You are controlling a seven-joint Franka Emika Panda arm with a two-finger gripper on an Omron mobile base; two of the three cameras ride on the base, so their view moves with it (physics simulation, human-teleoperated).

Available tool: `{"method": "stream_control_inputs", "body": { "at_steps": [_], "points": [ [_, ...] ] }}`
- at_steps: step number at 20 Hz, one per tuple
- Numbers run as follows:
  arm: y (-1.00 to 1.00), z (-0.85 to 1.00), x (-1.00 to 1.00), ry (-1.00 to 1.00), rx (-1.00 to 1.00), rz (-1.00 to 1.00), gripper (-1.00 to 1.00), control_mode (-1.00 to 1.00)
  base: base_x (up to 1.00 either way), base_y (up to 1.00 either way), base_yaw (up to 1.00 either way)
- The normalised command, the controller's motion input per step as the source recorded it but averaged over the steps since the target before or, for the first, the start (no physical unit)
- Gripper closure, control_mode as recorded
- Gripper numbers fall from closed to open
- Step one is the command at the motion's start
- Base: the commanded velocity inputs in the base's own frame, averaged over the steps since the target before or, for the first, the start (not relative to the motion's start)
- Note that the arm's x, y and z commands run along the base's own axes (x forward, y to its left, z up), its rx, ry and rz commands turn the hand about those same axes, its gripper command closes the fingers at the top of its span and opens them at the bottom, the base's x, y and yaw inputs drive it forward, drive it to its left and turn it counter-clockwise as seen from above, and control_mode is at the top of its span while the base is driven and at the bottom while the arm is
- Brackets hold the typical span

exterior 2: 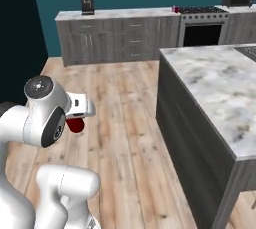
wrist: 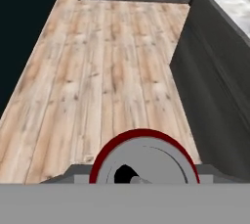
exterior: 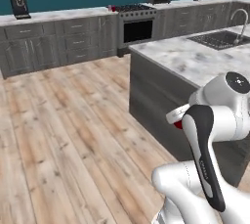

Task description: Four empty soda cans are scattered around the kitchen. Gather all the cans and cluster them next to the stove for recycling.

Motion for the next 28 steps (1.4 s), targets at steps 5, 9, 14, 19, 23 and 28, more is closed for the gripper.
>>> {"method": "stream_control_inputs", "body": {
  "at_steps": [5,9,14,19,23,28],
  "points": [
    [0.0,0.0,0.0,0.0,0.0,0.0,1.0,1.0,1.0,0.79,-0.03],
    [0.0,0.0,0.0,0.0,0.0,0.0,1.0,1.0,1.0,0.72,0.0],
    [0.0,0.0,0.0,0.0,0.0,0.0,1.0,1.0,1.0,0.65,0.0],
    [0.0,0.0,0.0,0.0,0.0,0.0,1.0,1.0,1.0,0.54,0.0],
    [0.0,0.0,0.0,0.0,0.0,0.0,1.0,1.0,1.0,0.49,0.0],
    [0.0,0.0,0.0,0.0,0.0,0.0,1.0,1.0,1.0,0.47,0.0]
  ]
}}
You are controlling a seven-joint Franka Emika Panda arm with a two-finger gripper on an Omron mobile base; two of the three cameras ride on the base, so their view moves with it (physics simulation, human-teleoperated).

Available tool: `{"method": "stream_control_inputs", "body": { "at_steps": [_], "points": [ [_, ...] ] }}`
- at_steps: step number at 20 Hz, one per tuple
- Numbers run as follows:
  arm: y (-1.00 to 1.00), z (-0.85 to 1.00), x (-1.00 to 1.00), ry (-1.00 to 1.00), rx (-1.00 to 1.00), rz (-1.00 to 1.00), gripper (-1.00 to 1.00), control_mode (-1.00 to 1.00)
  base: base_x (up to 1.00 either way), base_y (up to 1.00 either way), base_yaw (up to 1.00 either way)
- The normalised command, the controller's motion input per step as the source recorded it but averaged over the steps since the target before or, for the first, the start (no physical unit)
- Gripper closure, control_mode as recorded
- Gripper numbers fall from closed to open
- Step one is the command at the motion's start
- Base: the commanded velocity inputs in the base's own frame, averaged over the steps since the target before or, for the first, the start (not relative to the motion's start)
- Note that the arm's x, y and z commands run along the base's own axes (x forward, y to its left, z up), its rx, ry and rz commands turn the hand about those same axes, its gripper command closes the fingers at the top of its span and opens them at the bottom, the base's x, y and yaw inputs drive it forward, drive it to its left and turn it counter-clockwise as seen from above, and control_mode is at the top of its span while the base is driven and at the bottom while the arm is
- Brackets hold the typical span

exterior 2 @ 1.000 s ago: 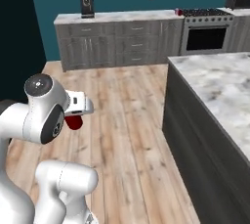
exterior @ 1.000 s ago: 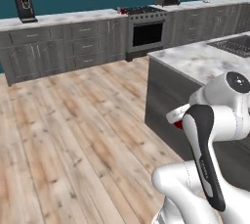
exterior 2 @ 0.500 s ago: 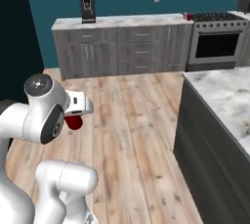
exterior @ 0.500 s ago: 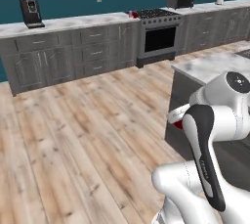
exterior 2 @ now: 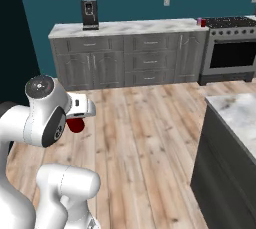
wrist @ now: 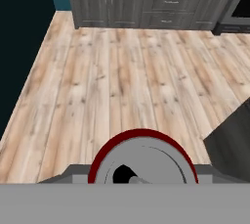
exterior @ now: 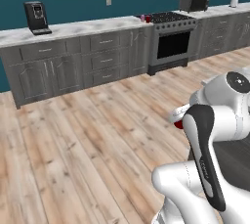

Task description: Four empty soda cans are scattered around the kitchen. Gather all the cans and cluster them next to the stove for recycling.

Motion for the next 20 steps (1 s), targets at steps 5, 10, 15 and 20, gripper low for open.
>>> {"method": "stream_control_inputs", "body": {
  "at_steps": [5,10,15,20],
  "points": [
    [0.0,0.0,0.0,0.0,0.0,0.0,1.0,1.0,1.0,0.47,0.0],
    [0.0,0.0,0.0,0.0,0.0,0.0,1.0,1.0,1.0,0.49,0.0],
    [0.0,0.0,0.0,0.0,0.0,0.0,1.0,1.0,1.0,0.49,0.0],
    [0.0,0.0,0.0,0.0,0.0,0.0,1.0,1.0,1.0,0.48,0.0]
  ]
}}
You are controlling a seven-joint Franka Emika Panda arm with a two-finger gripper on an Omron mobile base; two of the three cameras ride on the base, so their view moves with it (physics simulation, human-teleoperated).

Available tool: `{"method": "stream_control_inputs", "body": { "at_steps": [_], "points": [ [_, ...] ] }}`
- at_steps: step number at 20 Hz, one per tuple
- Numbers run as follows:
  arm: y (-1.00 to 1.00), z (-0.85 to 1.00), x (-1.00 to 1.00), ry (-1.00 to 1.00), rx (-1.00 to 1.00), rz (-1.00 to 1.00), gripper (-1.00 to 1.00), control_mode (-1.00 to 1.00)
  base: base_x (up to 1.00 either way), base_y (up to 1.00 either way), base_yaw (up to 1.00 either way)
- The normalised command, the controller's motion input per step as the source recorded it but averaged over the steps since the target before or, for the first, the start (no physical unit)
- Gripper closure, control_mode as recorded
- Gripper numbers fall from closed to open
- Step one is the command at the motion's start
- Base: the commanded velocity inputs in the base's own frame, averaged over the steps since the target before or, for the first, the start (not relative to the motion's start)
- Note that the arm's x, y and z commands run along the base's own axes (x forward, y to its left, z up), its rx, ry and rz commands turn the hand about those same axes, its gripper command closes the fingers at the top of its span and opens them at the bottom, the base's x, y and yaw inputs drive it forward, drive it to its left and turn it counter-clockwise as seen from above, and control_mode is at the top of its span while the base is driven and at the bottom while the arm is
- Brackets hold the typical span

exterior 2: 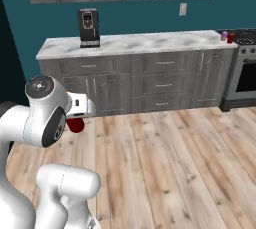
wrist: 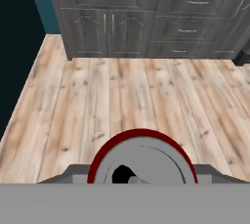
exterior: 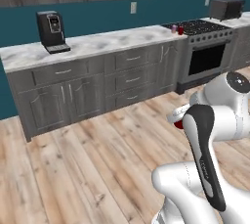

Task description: Four empty soda cans are scattered around the kitchen. Gather all the cans and cluster them next to the stove for recycling.

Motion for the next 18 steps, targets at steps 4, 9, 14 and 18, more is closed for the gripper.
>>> {"method": "stream_control_inputs", "body": {
  "at_steps": [4,9,14,18],
  "points": [
    [0.0,0.0,0.0,0.0,0.0,0.0,1.0,1.0,1.0,0.47,0.0],
    [0.0,0.0,0.0,0.0,0.0,0.0,1.0,1.0,1.0,0.27,0.0],
    [0.0,0.0,0.0,0.0,0.0,0.0,1.0,1.0,1.0,0.01,0.04],
    [0.0,0.0,0.0,0.0,0.0,0.0,1.0,1.0,1.0,-0.13,0.02]
  ]
}}
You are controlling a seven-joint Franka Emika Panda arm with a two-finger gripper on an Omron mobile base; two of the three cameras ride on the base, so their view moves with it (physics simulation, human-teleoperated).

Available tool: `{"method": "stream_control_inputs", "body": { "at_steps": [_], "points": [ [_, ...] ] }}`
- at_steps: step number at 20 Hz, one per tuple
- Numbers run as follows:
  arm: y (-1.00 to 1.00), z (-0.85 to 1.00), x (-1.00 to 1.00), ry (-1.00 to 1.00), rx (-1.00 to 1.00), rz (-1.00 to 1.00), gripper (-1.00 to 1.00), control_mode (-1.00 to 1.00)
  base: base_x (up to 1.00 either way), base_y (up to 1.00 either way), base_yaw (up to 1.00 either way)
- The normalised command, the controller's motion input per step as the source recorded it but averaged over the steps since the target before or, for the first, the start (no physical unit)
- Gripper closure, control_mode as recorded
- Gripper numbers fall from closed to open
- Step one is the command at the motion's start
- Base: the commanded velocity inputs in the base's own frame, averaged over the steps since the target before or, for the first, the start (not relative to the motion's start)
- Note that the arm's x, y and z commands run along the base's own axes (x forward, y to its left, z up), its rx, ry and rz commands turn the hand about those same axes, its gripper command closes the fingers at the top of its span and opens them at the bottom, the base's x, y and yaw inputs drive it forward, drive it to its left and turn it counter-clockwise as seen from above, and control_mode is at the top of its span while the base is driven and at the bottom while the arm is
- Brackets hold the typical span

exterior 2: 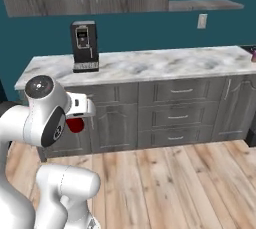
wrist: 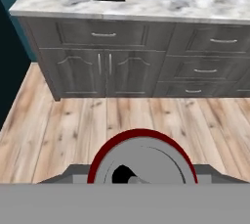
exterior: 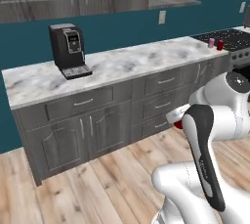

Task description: Four empty soda cans are scattered around the kitchen. Gather all the cans and cluster them next to the stove for recycling.

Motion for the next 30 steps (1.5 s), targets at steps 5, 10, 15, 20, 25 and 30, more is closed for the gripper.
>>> {"method": "stream_control_inputs", "body": {
  "at_steps": [5,10,15,20,25,30],
  "points": [
    [0.0,0.0,0.0,0.0,0.0,0.0,1.0,1.0,1.0,-0.32,0.0],
    [0.0,0.0,0.0,0.0,0.0,0.0,1.0,1.0,1.0,-0.58,0.0],
    [0.0,0.0,0.0,0.0,0.0,0.0,1.0,1.0,0.99,-0.7,0.0],
    [0.0,0.0,0.0,0.0,0.0,0.0,1.0,1.0,0.62,-0.93,-0.07],
    [0.0,0.0,0.0,0.0,0.0,0.0,1.0,1.0,0.44,-0.98,-0.05],
    [0.0,0.0,0.0,0.0,0.0,0.0,1.0,1.0,0.89,-0.84,0.0]
  ]
}}
